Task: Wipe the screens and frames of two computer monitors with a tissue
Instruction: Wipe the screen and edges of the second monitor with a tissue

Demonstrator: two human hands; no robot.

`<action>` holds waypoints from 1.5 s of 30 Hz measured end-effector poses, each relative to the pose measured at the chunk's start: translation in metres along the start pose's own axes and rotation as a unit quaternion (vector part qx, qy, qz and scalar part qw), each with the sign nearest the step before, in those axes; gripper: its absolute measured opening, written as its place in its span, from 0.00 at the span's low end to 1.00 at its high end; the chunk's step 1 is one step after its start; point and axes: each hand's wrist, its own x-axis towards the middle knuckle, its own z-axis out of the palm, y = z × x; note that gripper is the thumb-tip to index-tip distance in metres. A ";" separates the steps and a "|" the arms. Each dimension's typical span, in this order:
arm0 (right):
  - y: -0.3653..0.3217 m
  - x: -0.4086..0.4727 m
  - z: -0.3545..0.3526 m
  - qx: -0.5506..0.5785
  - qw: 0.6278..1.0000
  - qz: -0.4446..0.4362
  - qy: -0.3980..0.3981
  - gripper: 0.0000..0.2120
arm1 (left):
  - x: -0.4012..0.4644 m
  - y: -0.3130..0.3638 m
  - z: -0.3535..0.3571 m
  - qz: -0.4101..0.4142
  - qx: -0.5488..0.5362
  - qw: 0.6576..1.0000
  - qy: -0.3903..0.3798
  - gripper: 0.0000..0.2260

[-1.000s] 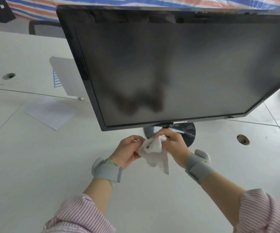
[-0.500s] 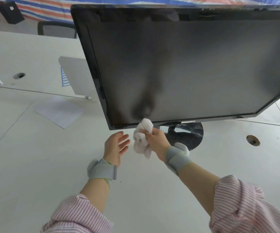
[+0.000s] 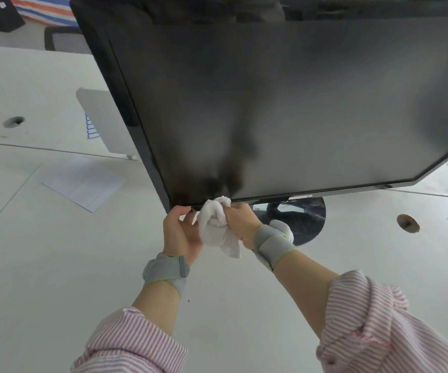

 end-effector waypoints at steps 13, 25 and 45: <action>0.031 -0.014 -0.175 0.018 0.965 -0.024 0.259 0.10 | 0.017 -0.048 0.049 -0.009 -0.065 0.997 0.038 0.04; 0.019 0.008 -0.028 -0.078 0.996 -0.044 -0.001 0.18 | 0.002 -0.020 0.027 0.021 -0.013 0.996 0.081 0.10; 0.008 0.015 -0.017 0.072 0.997 0.013 0.002 0.13 | 0.004 -0.020 0.034 0.021 0.013 0.997 0.068 0.09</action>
